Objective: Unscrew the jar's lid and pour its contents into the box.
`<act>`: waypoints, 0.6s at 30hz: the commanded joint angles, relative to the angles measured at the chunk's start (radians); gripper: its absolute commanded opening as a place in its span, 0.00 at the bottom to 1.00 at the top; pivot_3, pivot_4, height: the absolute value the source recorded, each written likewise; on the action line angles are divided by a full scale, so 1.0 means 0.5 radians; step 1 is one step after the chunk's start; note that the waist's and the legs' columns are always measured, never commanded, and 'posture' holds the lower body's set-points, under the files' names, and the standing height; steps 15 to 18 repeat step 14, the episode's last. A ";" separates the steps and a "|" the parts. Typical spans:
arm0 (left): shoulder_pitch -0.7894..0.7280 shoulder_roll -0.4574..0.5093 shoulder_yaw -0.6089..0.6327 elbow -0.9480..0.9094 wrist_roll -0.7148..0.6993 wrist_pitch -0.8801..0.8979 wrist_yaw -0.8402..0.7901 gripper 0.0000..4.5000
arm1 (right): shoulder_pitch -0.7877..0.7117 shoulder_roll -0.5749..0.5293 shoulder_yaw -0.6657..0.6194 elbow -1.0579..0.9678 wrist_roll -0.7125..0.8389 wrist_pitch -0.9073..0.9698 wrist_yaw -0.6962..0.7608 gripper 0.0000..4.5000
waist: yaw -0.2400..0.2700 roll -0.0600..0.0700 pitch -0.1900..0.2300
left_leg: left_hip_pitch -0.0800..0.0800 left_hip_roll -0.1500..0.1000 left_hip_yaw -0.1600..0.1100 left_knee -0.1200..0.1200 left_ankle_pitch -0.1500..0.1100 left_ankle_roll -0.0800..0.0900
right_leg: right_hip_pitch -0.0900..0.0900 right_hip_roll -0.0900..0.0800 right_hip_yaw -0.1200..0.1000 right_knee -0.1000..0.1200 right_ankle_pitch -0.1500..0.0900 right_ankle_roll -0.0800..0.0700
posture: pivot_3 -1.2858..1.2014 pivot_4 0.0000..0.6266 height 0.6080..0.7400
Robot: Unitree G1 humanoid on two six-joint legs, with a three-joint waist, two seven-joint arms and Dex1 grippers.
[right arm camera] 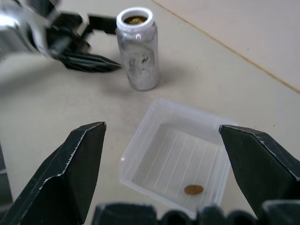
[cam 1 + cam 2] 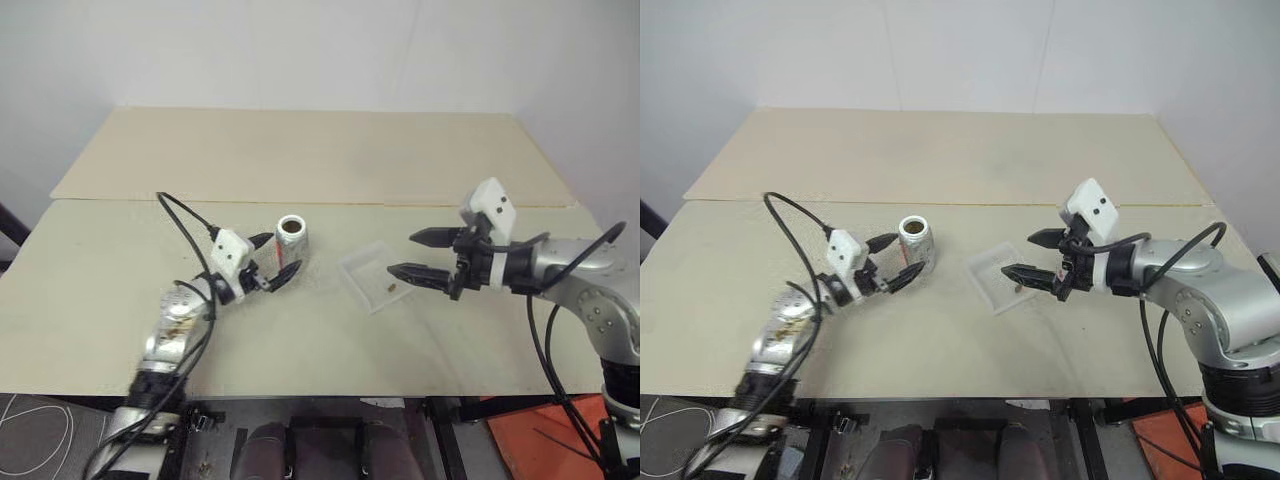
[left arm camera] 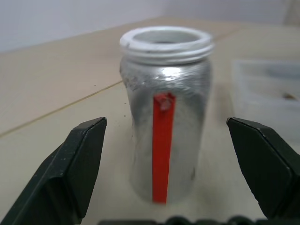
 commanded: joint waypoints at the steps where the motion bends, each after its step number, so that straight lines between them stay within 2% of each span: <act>1: 0.020 0.266 0.196 -0.248 -0.272 0.190 -0.311 0.99 | 0.033 -0.064 -0.066 -0.079 -0.019 -0.097 0.039 1.00 | -0.007 0.000 0.000 | 0.000 0.000 0.000 0.000 0.000 0.000 | 0.000 0.000 0.000 0.000 0.000 0.000 | 0.52 0.24 1.00; 5: 0.080 0.646 0.446 -0.396 -0.617 0.474 -0.675 0.99 | 0.101 -0.117 -0.112 -0.079 -0.014 -0.227 0.164 1.00 | -0.014 0.001 0.000 | 0.000 0.001 0.000 -0.001 0.000 0.000 | -0.001 -0.001 -0.001 0.000 -0.001 -0.001 | 0.52 0.24 1.00; 8: 0.172 0.818 0.641 -0.500 -0.806 0.642 -0.790 0.99 | 0.123 -0.131 -0.105 -0.058 -0.026 -0.324 0.234 1.00 | -0.019 0.001 0.000 | 0.000 0.001 0.001 -0.001 0.000 0.000 | -0.001 -0.001 -0.002 -0.002 -0.002 -0.001 | 0.52 0.24 1.00; 13: 0.356 0.849 0.841 -0.674 -0.888 0.761 -0.689 0.99 | 0.109 -0.115 -0.063 -0.026 -0.048 -0.399 0.271 1.00 | -0.022 0.001 0.001 | 0.002 0.001 0.001 -0.002 0.000 -0.001 | 0.000 -0.001 -0.002 -0.001 -0.003 -0.001 | 0.52 0.24 1.00; 18: 0.390 0.837 0.859 -0.718 -0.894 0.772 -0.664 0.99 | 0.093 -0.112 -0.052 -0.009 -0.061 -0.415 0.272 1.00 | -0.022 0.001 0.001 | 0.002 0.001 0.001 -0.002 0.000 -0.001 | 0.000 -0.001 -0.002 -0.001 -0.003 -0.001 | 0.52 0.24 1.00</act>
